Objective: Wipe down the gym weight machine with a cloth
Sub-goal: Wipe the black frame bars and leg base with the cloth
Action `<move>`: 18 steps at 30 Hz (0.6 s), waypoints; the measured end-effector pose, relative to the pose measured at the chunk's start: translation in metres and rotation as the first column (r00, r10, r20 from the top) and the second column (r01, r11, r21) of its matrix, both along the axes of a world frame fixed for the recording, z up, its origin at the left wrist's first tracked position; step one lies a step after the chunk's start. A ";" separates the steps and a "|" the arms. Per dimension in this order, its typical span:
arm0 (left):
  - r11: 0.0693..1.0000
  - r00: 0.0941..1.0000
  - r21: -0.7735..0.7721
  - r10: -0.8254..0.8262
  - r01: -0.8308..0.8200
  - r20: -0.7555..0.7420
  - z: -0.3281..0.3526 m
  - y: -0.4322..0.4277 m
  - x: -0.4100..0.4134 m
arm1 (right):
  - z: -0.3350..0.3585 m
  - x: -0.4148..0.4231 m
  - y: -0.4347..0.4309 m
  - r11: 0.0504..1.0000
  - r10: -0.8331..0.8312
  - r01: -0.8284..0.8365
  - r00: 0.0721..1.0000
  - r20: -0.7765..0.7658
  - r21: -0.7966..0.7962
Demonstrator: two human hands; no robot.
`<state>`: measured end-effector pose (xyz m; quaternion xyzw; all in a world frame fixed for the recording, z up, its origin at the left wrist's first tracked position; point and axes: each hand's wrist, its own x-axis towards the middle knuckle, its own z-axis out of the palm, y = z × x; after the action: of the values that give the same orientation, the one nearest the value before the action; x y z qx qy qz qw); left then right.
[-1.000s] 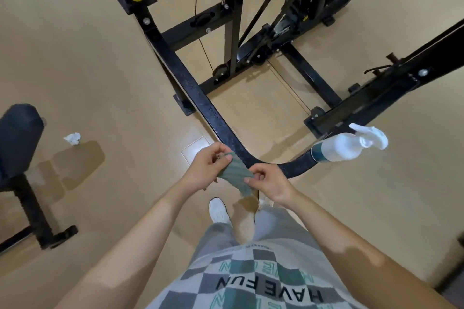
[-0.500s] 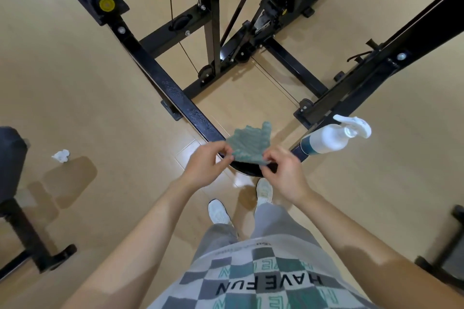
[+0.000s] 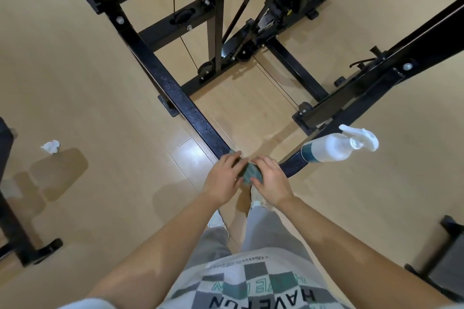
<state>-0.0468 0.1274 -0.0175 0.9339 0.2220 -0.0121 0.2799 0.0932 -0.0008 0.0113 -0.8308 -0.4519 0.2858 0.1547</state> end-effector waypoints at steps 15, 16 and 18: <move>0.936 0.989 0.323 -0.119 0.142 -0.090 -0.012 0.084 -0.040 | -0.009 -0.036 0.060 0.982 0.087 -0.058 0.983 0.159 -0.178; 0.937 0.988 0.321 -0.109 0.139 -0.108 -0.010 0.090 -0.043 | -0.008 -0.038 0.068 0.982 0.079 -0.052 0.986 0.147 -0.180; 0.939 0.985 0.317 -0.091 0.133 -0.144 -0.005 0.101 -0.045 | -0.007 -0.038 0.084 0.983 0.062 -0.042 0.992 0.109 -0.177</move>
<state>-0.0916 0.2279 -0.0228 0.9758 0.1845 -0.0505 0.1062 0.0550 0.0835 0.0045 -0.8441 -0.4547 0.2801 0.0479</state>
